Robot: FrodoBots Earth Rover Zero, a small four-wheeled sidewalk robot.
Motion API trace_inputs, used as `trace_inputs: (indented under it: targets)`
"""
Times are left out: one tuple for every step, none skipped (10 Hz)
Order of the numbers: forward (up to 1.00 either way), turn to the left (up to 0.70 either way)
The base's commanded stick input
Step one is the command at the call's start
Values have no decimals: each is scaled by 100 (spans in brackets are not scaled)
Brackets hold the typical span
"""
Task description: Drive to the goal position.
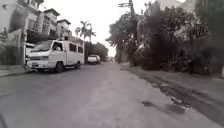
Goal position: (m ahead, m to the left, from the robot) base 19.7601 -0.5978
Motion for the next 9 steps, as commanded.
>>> trace_inputs:
  targets:
    - [70,35]
    - [70,35]
    - [70,35]
    - [70,35]
    - [70,35]
    - [63,32]
    - [40,20]
    - [17,8]
    - [0,0]
